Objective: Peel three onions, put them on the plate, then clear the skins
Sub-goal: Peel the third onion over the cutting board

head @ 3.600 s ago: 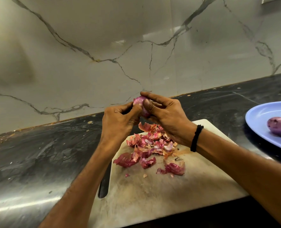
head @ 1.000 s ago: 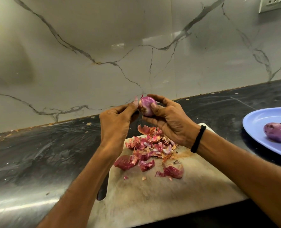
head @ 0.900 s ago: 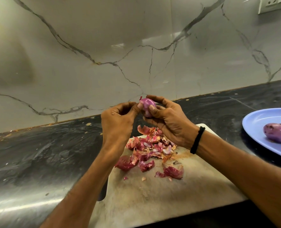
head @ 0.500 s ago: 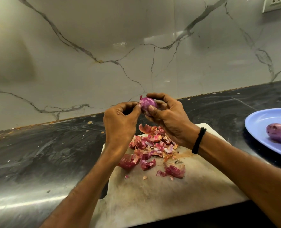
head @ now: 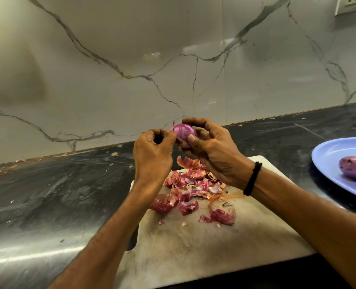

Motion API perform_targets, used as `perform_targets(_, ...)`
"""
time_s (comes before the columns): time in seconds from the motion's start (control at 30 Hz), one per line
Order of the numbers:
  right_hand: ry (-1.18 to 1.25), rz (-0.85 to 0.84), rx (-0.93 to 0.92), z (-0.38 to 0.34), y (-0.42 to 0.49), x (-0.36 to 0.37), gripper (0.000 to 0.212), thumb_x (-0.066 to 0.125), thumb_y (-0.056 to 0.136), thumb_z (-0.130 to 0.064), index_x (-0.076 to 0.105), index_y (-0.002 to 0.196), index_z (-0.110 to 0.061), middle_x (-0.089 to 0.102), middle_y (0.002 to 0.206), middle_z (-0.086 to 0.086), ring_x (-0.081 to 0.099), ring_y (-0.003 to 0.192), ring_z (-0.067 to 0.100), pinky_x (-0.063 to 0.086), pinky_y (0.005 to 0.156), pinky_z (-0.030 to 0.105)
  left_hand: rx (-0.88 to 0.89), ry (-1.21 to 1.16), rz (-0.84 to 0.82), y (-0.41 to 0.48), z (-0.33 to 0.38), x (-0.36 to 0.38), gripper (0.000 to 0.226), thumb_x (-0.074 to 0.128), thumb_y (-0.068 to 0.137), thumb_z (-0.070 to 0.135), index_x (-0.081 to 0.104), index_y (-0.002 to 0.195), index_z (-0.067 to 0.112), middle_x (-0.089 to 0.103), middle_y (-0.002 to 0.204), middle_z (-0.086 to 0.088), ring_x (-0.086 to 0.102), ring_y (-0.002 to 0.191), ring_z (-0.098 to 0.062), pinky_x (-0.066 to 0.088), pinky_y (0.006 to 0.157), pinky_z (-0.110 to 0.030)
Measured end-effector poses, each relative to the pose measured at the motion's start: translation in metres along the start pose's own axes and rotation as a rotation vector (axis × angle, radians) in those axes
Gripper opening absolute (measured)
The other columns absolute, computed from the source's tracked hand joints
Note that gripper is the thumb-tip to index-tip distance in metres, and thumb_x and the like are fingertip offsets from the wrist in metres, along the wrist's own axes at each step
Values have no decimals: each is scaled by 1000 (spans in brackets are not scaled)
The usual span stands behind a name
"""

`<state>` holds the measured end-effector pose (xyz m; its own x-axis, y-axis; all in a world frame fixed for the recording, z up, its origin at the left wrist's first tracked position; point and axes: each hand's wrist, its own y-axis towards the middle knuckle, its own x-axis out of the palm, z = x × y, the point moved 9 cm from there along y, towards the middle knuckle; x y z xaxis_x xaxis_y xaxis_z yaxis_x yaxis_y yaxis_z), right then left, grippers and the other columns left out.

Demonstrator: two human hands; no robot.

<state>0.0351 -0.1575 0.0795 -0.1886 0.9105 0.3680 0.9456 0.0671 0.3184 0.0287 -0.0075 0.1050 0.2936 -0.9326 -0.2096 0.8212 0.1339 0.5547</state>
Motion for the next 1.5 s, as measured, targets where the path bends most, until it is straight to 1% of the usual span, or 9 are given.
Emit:
perform_targets(0.13, 155, -1, 70, 6, 0, -1, 36, 49, 93, 10, 58, 124, -6, 58, 127, 20, 54, 120, 45, 50, 97, 54, -130, -193, -15, -1, -7, 1, 15, 62, 98, 24, 69, 87, 18, 71, 84, -1, 69, 75, -4, 55, 69, -15)
perform_targets(0.27, 241, 5, 115, 8, 0, 0, 38, 48, 91, 11, 60, 122, -6, 55, 130, 20, 54, 121, 43, 48, 99, 53, -299, -403, -8, -2, -20, 6, 21, 61, 99, 20, 70, 84, 9, 67, 78, -2, 65, 77, -11, 59, 79, -27)
perform_targets(0.63, 382, -36, 150, 8, -1, 6, 50, 54, 78, 5, 57, 128, -1, 53, 132, 28, 60, 114, 43, 49, 98, 51, -683, -884, 72, -9, -38, 23, 14, 57, 99, 8, 60, 88, 0, 66, 62, -7, 65, 57, -11, 59, 57, -23)
perform_targets(0.8, 463, -52, 144, 4, -1, 7, 48, 48, 85, 7, 53, 133, 1, 51, 134, 28, 58, 116, 44, 46, 101, 53, -739, -1066, 138, -8, -45, 19, 7, 54, 99, 5, 55, 94, 0, 66, 73, -14, 68, 58, -16, 57, 54, -25)
perform_targets(0.97, 463, -29, 100, -9, 0, 3, 49, 49, 81, 9, 58, 128, -1, 52, 134, 24, 59, 116, 42, 48, 99, 53, -604, -568, 186, -4, -49, -9, 3, 68, 94, 9, 69, 95, 6, 74, 87, -11, 68, 68, -14, 59, 63, -26)
perform_targets(1.1, 427, -20, 116, -3, 0, 3, 48, 51, 80, 9, 59, 126, -1, 49, 138, 24, 56, 120, 42, 48, 100, 51, -461, -320, 202, -4, -43, -19, 17, 65, 92, 2, 73, 92, 18, 73, 89, -5, 62, 71, -11, 52, 62, -25)
perform_targets(1.2, 410, -17, 118, -2, 0, 3, 46, 54, 78, 8, 61, 123, -3, 50, 137, 24, 56, 120, 41, 48, 100, 50, -400, -290, 231, -2, -35, -24, 16, 64, 95, 12, 75, 91, 23, 69, 79, 1, 61, 72, -13, 54, 69, -30)
perform_targets(1.3, 390, -12, 107, -4, -1, 3, 45, 54, 78, 7, 61, 121, -3, 52, 134, 22, 57, 119, 40, 47, 102, 51, -391, -389, 115, -1, -27, -12, 5, 73, 91, 24, 75, 92, 20, 74, 90, -1, 71, 83, -17, 60, 79, -32)
perform_targets(1.5, 346, -19, 89, -5, -1, 3, 50, 55, 80, 2, 56, 129, -3, 55, 132, 22, 55, 121, 39, 50, 98, 47, -348, -566, -103, -3, -10, 13, 31, 77, 77, 26, 77, 105, 11, 78, 98, -8, 75, 95, -22, 62, 81, -31)
